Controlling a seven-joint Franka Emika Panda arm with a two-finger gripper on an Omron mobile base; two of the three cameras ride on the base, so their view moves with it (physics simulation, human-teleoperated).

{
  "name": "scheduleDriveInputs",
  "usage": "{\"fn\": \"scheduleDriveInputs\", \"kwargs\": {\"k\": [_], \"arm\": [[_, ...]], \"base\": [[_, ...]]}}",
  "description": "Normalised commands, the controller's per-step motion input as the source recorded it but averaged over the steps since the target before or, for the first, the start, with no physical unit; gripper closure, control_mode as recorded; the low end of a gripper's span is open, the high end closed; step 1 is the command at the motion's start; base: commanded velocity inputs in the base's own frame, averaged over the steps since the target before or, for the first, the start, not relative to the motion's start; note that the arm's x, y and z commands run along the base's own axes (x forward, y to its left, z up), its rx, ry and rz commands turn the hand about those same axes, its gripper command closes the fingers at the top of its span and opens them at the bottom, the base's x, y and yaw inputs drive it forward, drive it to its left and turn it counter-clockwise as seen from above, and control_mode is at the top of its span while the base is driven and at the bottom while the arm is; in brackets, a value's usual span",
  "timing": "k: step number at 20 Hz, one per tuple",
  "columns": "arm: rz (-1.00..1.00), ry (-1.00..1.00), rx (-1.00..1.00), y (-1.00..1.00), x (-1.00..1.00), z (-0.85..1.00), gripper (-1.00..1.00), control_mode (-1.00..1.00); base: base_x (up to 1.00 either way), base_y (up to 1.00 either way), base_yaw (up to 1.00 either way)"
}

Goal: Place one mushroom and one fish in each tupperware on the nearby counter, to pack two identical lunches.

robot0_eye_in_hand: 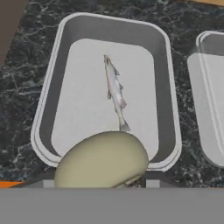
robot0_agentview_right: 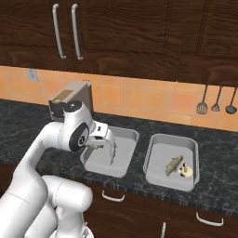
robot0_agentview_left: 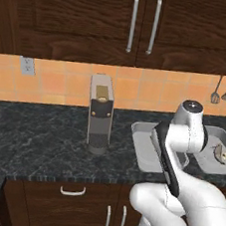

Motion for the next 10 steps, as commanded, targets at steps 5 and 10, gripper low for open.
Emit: {"fn": "scheduleDriveInputs", "kwargs": {"k": [5,10], "arm": [[0.03,0.07,0.06,-0.2,0.57,-0.35,1.0,-1.0],[0.03,0.05,0.01,-0.22,0.52,-0.4,1.0,-1.0]], "base": [[0.0,0.0,0.0],[0.0,0.0,0.0]]}}
